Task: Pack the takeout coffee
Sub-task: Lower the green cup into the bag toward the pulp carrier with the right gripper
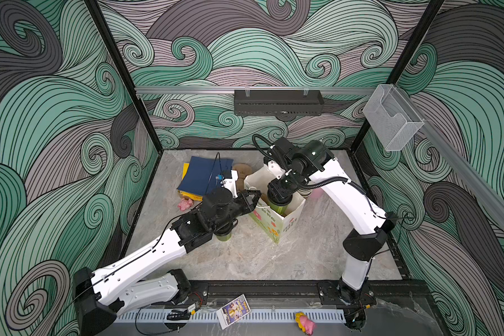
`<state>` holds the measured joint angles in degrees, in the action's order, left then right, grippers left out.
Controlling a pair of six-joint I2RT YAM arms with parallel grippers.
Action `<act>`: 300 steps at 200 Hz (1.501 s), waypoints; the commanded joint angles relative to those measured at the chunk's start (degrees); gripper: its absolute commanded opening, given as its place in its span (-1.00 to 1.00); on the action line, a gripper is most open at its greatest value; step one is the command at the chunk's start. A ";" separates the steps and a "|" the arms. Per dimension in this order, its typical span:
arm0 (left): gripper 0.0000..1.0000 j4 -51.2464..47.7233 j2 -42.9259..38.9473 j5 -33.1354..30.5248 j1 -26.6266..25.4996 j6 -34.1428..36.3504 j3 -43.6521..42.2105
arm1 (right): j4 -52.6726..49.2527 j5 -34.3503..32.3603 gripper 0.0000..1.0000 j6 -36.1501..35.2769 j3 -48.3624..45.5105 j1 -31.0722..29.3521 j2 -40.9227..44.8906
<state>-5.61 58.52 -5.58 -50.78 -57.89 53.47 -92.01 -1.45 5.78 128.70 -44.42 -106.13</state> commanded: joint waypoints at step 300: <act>-1.00 -2.88 -0.69 -0.27 0.20 -2.21 0.92 | 12.99 0.05 0.34 -0.57 -19.22 0.89 2.61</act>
<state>-6.92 58.63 -5.61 -50.76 -59.83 53.47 -79.99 -1.58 5.19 110.52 -44.01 -105.58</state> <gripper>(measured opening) 0.047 0.671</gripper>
